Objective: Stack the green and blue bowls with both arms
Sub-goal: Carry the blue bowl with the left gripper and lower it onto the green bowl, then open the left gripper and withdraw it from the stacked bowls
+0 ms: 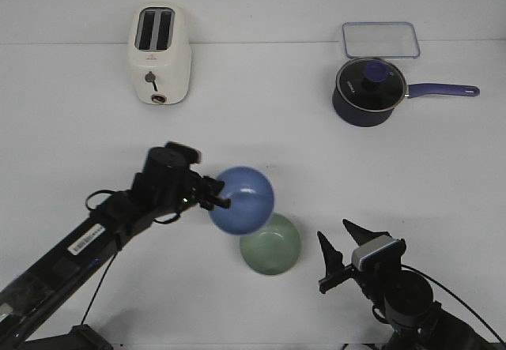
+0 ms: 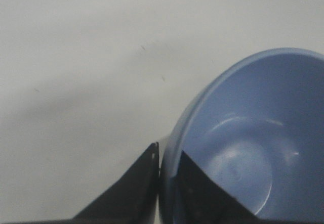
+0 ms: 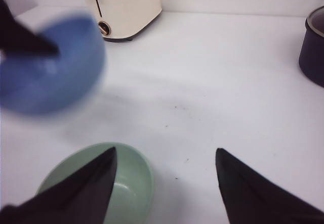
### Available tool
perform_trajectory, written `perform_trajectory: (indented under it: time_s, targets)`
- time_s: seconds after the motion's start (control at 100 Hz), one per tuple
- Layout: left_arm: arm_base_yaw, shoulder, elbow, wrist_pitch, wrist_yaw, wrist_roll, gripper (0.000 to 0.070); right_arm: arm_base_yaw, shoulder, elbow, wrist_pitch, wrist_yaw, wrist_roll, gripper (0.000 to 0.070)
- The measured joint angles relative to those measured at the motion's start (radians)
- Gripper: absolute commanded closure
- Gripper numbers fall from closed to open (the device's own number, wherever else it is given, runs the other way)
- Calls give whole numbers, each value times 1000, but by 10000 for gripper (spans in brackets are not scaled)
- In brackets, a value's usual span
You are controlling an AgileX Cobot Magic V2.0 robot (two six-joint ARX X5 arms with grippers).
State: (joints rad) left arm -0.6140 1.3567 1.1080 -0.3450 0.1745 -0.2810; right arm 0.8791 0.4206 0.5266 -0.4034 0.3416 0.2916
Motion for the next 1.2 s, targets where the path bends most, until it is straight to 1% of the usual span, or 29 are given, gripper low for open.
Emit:
perform_trajectory:
  time_s: [0.05, 0.09, 0.29, 0.35, 0.37, 0.39, 0.48, 0.5, 0.53, 0.65, 0.74, 0.84, 1.0, 1.11, 1.2]
  targets:
    - [-58, 24, -8, 0, -41, -9, 691, 0, 0, 0, 0, 0, 0, 291]
    - [-93, 43, -10, 0, -57, -19, 691, 0, 0, 0, 0, 0, 0, 291]
    - [-182, 133, -10, 64, -71, -60, 690, 0, 0, 0, -3, 0, 0, 291]
    - [-200, 152, -10, 68, -71, -67, 674, 0, 0, 0, -3, 0, 0, 291]
    - [-203, 158, -10, 69, -70, -69, 658, 0, 0, 0, -3, 0, 0, 291]
    - [-204, 162, -10, 68, -69, -70, 627, 0, 0, 0, -3, 0, 0, 291]
    - [-204, 166, -10, 69, -71, -77, 421, 0, 0, 0, -3, 0, 0, 289]
    - [-204, 166, -10, 69, -72, -77, 386, 0, 0, 0, -4, 0, 0, 289]
    - [-204, 166, -10, 72, -74, -77, 353, 0, 0, 0, -4, 0, 0, 289]
    - [-200, 157, -10, 64, -91, -77, 353, 0, 0, 0, -10, 0, 0, 289]
    - [-175, 102, -10, 37, -110, -73, 353, 0, 0, 0, -10, -1, 0, 289]
    - [-139, -23, -10, 17, -158, -54, 353, 0, 0, 0, -10, 0, 0, 289]
    - [-76, -282, -17, -51, -267, 7, 360, 0, 0, 0, -10, 0, 0, 289]
    - [-52, -453, -127, -45, -327, 27, 359, 0, 0, 0, -10, 0, 0, 289]
    - [-40, -573, -278, -58, -362, 14, 360, 0, 0, 0, -10, -1, 0, 291]
